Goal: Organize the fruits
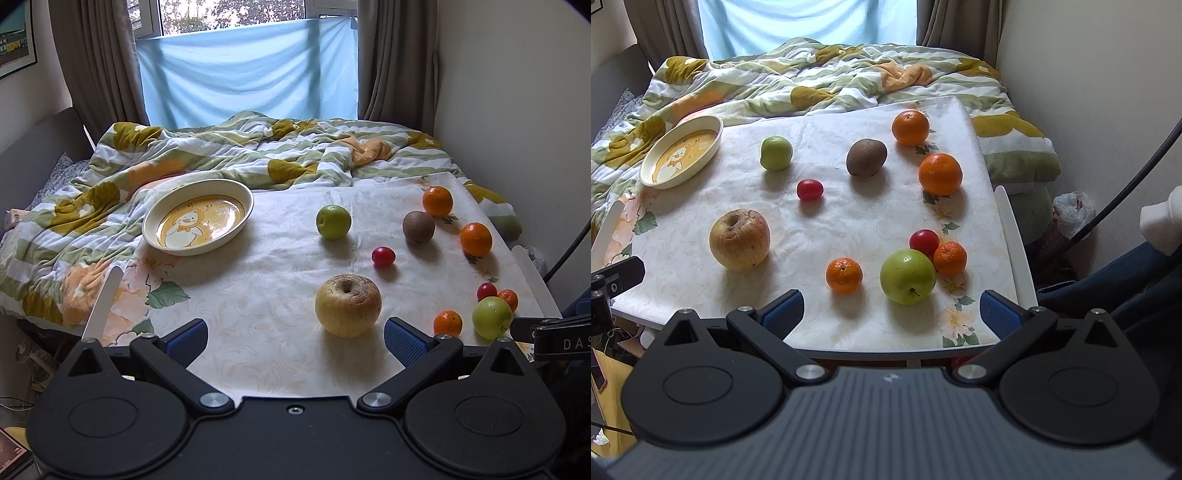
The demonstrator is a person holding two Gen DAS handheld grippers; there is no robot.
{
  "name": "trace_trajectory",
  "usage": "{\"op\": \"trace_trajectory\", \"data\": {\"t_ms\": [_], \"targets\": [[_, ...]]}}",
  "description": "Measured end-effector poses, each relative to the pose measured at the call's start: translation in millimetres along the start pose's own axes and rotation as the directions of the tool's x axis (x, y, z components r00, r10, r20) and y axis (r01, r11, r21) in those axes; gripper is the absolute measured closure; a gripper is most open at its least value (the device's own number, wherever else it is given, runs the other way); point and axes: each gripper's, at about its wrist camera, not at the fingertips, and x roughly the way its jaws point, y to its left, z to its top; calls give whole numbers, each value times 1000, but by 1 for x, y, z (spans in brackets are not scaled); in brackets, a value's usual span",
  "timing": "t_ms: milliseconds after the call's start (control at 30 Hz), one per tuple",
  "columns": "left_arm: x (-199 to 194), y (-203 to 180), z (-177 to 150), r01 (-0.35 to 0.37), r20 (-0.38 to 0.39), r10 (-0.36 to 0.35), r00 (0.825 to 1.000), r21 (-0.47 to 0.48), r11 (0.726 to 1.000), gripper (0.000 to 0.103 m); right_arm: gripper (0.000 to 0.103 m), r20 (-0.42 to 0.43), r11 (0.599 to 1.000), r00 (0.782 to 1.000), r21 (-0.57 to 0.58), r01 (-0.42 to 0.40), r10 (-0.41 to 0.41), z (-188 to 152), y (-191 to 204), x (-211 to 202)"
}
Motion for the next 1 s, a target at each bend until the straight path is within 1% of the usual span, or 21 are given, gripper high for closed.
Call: {"op": "trace_trajectory", "data": {"t_ms": [767, 1000], "targets": [[-1, 3, -2, 1, 1, -1, 1000, -4, 1000, 0, 0, 1, 1000, 1000, -9, 1, -1, 0, 1, 1], [-3, 8, -4, 41, 18, -41, 999, -14, 999, 0, 0, 8, 1000, 1000, -17, 15, -15, -1, 2, 2]]}}
